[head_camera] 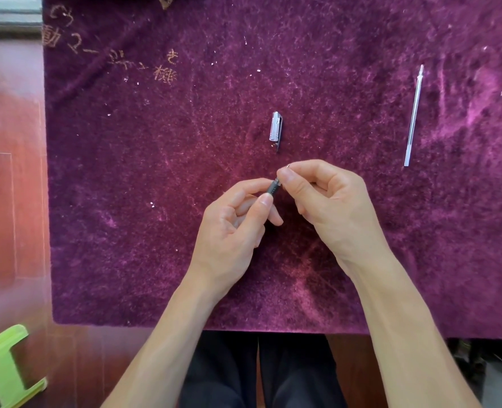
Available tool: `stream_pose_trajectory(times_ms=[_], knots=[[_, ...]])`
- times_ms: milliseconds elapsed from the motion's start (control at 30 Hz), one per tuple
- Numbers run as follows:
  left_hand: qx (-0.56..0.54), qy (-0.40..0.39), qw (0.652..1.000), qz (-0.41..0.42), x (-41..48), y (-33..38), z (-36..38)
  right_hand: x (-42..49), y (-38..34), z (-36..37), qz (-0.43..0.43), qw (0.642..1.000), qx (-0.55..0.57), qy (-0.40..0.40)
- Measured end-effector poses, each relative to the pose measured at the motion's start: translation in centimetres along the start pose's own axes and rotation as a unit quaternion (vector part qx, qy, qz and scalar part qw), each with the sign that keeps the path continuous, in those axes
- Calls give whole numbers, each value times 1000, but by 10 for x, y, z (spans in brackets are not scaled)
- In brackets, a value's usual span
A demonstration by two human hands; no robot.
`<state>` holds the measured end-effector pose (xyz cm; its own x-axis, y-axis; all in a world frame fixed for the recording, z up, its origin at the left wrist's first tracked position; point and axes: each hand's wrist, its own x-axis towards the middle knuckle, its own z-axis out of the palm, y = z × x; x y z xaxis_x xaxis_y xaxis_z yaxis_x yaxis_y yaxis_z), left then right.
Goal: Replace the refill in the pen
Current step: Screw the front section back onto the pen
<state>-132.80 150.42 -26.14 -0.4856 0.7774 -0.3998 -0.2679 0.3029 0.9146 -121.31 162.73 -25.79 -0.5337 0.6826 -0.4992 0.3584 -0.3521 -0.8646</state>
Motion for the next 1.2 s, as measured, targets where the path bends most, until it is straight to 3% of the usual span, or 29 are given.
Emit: stream_pose_trajectory(times_ms=[533, 733, 1000, 1200], knots=[[6, 11, 1000, 4, 0, -1, 0, 3, 1, 2, -3, 1000, -1, 9], [2, 8, 1000, 6, 0, -2, 1, 1, -1, 0, -19, 1000, -1, -20], [5, 11, 1000, -2, -1, -2, 1, 2, 1, 6, -11, 1000, -4, 13], [3, 13, 1000, -4, 0, -1, 1, -1, 0, 2, -16, 1000, 5, -18]])
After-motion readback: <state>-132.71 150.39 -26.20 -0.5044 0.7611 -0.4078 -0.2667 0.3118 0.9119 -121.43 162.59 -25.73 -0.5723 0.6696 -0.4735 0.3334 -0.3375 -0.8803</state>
